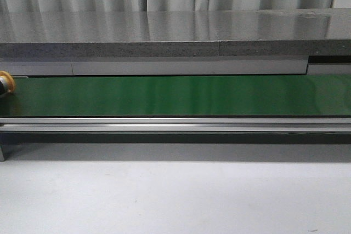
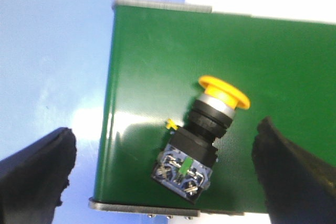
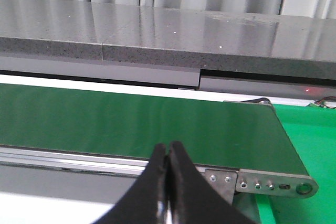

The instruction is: Move button from left to right

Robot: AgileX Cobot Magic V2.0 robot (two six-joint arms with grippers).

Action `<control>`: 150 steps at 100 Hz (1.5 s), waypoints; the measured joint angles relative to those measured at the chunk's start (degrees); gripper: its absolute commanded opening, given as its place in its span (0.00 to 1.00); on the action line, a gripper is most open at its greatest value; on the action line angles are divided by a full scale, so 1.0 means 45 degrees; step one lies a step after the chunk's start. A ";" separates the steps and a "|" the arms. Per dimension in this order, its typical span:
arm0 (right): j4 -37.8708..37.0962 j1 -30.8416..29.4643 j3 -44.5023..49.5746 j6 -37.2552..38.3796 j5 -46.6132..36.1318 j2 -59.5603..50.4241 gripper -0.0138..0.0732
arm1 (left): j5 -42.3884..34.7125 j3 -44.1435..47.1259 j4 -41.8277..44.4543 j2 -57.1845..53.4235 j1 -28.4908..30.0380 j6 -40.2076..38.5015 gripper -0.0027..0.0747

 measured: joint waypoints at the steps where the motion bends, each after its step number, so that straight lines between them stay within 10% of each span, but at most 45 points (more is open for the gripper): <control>1: 0.0000 0.0000 0.0000 0.0000 0.0000 0.0000 0.08 | 0.0000 0.0000 0.0000 -0.0146 0.0000 0.0000 0.87; 115: 0.0000 0.0000 0.0000 0.0000 0.0000 0.0000 0.08 | -0.5294 1.0184 -0.0991 -1.6271 -0.2271 0.0318 0.86; 150: 0.0000 0.0000 0.0000 0.0000 0.0000 0.0000 0.08 | -0.5539 1.0681 -0.0967 -1.6388 -0.2271 0.0318 0.36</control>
